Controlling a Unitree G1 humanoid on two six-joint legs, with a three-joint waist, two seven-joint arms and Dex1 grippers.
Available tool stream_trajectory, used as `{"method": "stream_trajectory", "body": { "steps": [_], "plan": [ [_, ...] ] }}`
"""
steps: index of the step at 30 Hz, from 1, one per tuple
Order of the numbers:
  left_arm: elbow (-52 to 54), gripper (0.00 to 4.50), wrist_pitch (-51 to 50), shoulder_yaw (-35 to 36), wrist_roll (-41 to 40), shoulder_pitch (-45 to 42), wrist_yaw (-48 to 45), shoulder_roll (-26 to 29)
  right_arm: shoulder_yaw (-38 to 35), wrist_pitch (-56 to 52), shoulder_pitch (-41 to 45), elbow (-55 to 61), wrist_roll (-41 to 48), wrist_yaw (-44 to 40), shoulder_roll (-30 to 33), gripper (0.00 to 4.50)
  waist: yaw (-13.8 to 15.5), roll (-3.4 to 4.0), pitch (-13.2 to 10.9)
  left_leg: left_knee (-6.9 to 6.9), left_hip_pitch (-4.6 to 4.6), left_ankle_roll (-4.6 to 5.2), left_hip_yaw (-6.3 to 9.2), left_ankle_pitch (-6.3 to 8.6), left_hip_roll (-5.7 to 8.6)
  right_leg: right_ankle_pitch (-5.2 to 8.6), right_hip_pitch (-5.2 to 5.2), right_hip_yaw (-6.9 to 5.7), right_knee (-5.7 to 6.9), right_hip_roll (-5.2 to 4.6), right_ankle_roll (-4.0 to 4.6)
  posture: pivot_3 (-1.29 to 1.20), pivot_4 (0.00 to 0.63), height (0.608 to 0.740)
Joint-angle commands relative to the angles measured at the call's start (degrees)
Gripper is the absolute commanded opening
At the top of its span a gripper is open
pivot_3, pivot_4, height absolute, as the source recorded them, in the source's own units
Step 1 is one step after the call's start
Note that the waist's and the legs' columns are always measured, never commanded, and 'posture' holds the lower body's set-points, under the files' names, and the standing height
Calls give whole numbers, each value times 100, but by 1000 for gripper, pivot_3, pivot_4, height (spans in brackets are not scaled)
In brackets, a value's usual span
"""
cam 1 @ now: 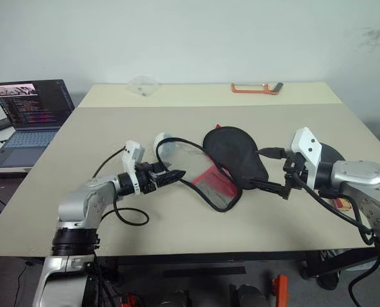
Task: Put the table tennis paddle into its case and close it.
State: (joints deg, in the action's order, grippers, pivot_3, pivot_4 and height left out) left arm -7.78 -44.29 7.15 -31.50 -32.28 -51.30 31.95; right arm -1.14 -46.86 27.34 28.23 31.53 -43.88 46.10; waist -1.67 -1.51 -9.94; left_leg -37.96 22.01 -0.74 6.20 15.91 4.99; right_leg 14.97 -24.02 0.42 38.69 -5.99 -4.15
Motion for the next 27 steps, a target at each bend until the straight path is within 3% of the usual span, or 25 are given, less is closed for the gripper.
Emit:
{"method": "stream_trajectory", "body": {
  "steps": [1, 8, 10, 18, 22, 27],
  "plan": [
    [-98, 3150, 101, 138, -26, -156, -40, 113, -169, 134, 31, 110, 0, 8, 22, 4500, 0, 0, 0, 0, 0, 0, 0, 0, 0, 0, 0, 1, 0, 0, 0, 0, 150, 740],
    [-149, 570, -60, 2, 34, -112, -16, 183, -143, 190, 37, 69, -21, 25, 0, 4500, 0, -7, -4, 1, 3, -8, 1, -4, 0, 0, 0, 0, -6, -1, 0, 0, 150, 740],
    [-200, 47, -56, -50, 99, -117, -37, 232, -147, 188, 26, 72, -14, 27, 0, 4500, 0, -7, -4, 1, 2, -7, 1, -3, 0, 0, 0, 0, -6, 0, 0, 0, 150, 740],
    [-1284, 47, 317, -234, 446, -1260, -581, 671, -116, 106, 45, 135, 70, 56, -60, 4500, 4, -28, -16, -1, 5, -6, 6, -3, 1, -1, 0, -8, -4, 0, -1, 0, 150, 740],
    [-2931, 47, 1051, -435, 1003, -2382, -1010, 942, -71, 54, 108, 150, 116, 75, -157, 4500, -5, -32, -19, 0, 9, -8, 4, -4, 1, -1, -3, -11, -7, 2, -1, 0, 150, 740],
    [-4818, 47, 2013, -795, 1803, -3341, -1346, 872, 63, 15, 145, 172, 124, 71, -259, 4500, -4, -32, -19, 1, 11, -11, 3, -5, 12, 0, -3, -12, -13, -6, -3, 0, 150, 740]
  ]
}}
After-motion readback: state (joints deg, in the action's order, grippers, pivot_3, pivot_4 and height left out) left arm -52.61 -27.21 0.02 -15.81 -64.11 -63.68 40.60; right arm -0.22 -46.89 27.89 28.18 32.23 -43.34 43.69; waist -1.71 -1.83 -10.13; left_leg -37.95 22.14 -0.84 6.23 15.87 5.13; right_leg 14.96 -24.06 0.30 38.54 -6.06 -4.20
